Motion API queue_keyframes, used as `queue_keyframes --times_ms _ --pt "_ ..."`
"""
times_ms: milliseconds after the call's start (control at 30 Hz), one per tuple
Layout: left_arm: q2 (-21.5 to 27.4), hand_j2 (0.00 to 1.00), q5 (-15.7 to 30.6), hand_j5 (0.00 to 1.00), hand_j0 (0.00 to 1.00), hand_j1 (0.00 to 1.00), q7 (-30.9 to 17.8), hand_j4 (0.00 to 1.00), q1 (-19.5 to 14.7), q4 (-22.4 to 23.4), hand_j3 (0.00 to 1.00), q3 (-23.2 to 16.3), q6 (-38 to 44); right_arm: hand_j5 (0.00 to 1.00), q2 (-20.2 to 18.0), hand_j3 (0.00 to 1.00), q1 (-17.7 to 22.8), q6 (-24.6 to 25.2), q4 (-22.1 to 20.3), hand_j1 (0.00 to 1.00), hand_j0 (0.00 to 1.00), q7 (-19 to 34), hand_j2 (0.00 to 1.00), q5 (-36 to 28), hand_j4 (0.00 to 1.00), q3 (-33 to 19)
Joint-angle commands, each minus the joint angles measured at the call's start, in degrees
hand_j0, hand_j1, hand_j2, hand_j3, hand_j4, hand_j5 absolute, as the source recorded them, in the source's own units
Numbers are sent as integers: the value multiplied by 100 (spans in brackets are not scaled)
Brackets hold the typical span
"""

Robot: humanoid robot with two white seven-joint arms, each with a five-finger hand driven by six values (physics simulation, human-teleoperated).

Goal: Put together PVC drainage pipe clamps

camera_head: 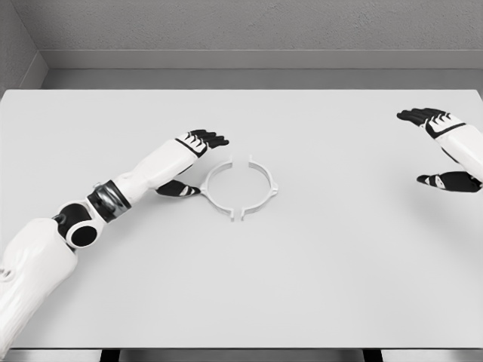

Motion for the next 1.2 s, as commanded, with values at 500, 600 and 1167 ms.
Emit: queue_keyframes --times_ms 500,600,1167 --pt "-247 100 -173 100 100 100 3 100 9 -91 100 4 -2 100 5 100 0 15 -34 100 100 -3 100 -57 100 -1" --pt "-256 100 -173 100 100 100 3 100 44 -109 100 4 -2 100 5 100 0 15 -43 100 100 -3 100 -57 100 -1" --pt "-133 100 -138 100 100 100 3 100 -35 -56 100 92 -2 100 5 100 0 15 -34 100 100 -3 100 -65 100 -1"
